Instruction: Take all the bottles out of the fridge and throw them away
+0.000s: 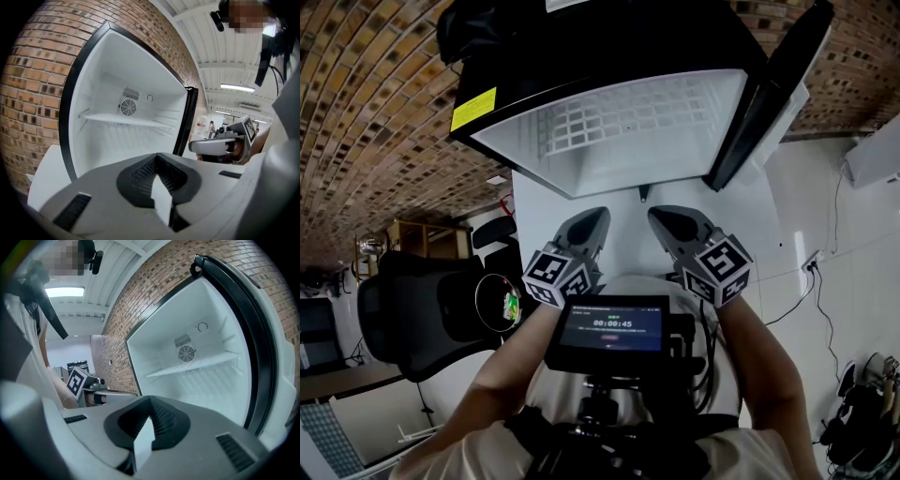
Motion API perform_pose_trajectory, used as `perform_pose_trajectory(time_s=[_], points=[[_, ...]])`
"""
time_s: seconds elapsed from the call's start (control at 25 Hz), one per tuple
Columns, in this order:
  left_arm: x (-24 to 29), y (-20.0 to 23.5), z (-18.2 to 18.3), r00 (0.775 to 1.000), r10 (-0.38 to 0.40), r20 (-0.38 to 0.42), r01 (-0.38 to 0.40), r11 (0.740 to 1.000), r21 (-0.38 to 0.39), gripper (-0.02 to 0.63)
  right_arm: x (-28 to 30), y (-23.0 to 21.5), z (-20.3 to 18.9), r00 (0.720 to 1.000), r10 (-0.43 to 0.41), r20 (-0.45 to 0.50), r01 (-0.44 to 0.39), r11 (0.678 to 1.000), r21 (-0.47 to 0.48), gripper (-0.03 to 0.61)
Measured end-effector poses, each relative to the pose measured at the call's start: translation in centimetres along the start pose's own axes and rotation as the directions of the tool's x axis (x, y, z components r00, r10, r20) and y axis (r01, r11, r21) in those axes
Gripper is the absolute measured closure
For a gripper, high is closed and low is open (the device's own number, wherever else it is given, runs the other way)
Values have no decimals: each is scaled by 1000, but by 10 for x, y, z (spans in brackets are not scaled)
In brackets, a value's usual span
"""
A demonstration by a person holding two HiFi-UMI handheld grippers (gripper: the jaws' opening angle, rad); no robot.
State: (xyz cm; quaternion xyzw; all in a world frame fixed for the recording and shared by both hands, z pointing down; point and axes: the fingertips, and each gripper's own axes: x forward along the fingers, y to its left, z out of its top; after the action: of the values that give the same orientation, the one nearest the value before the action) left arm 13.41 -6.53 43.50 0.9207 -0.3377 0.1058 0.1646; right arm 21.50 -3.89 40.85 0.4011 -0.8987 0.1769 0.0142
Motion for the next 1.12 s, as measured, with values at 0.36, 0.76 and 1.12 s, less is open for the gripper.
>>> perform_pose_trajectory(time_s=[0.36,0.76,1.12], points=[[0,0,3,1000,-4,3,4,1000,3,609,-6,15,14,999,27,22,-24,993,-115,574],[1,0,0,1000,-14,-10,14,1000,18,609,-2,9,19,997,10,77,-2,995,-99,574],[-1,2,1,1000,-12,-13,13,1000,19,609,1,13,18,998,24,56,-18,996,-91,574]])
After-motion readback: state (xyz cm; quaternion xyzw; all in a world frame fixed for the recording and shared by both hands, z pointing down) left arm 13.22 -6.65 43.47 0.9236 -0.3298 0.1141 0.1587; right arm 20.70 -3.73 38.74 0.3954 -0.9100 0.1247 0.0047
